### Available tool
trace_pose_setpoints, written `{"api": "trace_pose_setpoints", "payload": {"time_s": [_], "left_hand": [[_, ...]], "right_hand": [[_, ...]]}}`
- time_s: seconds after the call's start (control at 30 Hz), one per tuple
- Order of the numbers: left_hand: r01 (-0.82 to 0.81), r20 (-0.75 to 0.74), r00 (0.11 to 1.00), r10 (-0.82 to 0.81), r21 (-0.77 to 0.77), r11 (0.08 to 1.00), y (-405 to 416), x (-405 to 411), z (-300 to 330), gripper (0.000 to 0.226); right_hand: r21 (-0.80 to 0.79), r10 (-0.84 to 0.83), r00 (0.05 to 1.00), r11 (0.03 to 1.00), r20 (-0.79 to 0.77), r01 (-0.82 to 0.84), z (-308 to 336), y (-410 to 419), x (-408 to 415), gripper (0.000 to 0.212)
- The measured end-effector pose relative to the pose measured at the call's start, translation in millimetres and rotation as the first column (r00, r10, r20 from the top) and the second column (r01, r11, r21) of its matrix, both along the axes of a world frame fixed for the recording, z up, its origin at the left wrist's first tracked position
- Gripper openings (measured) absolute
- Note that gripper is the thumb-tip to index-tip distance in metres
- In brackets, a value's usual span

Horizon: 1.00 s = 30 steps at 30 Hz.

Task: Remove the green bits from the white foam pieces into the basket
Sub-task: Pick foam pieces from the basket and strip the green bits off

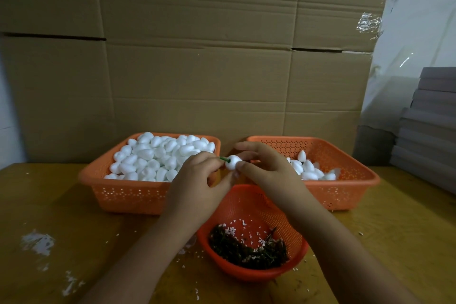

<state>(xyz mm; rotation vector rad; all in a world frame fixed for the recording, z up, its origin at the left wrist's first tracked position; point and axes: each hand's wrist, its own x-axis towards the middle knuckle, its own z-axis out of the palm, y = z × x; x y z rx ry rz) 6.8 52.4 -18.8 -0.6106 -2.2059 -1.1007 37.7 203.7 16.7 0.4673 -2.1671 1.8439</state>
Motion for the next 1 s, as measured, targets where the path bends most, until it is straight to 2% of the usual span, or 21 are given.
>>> {"api": "trace_pose_setpoints", "payload": {"time_s": [0.13, 0.3, 0.4, 0.5, 0.6, 0.7, 0.8, 0.87, 1.0], "left_hand": [[-0.053, -0.056, 0.997, 0.048, -0.076, 0.996, -1.8, 0.4, -0.2, 0.044], [-0.061, -0.038, 0.998, 0.056, -0.131, 0.989, -1.3, 1.4, 0.9, 0.042], [-0.106, -0.041, 0.994, 0.100, -0.180, 0.978, -7.2, -1.2, 2.2, 0.037], [-0.235, -0.059, 0.972, 0.227, -0.244, 0.941, -18.0, -6.9, 3.1, 0.029], [-0.329, -0.021, 0.941, 0.338, -0.296, 0.897, -29.8, -13.4, 3.0, 0.026], [-0.375, 0.031, 0.910, 0.413, -0.361, 0.854, -39.9, -18.7, 1.1, 0.027], [-0.369, 0.120, 0.881, 0.457, -0.428, 0.825, -45.0, -22.6, -0.8, 0.031], [-0.340, 0.160, 0.869, 0.468, -0.494, 0.800, -45.6, -25.2, -1.2, 0.035], [-0.304, 0.150, 0.876, 0.458, -0.564, 0.768, -45.2, -25.6, -0.7, 0.040]], "right_hand": [[0.041, -0.011, 1.000, 0.999, 0.028, 0.010, -0.2, 3.3, -1.5, 0.012], [0.031, -0.029, 0.999, 0.999, 0.015, 0.029, -0.4, 5.2, -0.4, 0.016], [0.049, -0.240, 0.969, 0.969, -0.059, 0.243, -0.3, 12.6, -5.0, 0.010], [0.095, -0.499, 0.846, 0.848, -0.191, 0.522, -2.7, 32.6, -12.5, 0.008], [0.170, -0.634, 0.709, 0.696, -0.309, 0.697, -8.1, 54.3, -18.4, 0.008], [0.303, -0.683, 0.646, 0.571, -0.341, 0.763, -13.7, 70.6, -23.3, 0.020], [0.465, -0.672, 0.650, 0.476, -0.355, 0.747, -17.7, 73.3, -24.9, 0.034], [0.456, -0.638, 0.677, 0.511, -0.367, 0.729, -17.9, 66.2, -23.8, 0.034], [0.433, -0.457, 0.794, 0.669, -0.400, 0.604, -19.3, 36.1, -19.0, 0.020]]}}
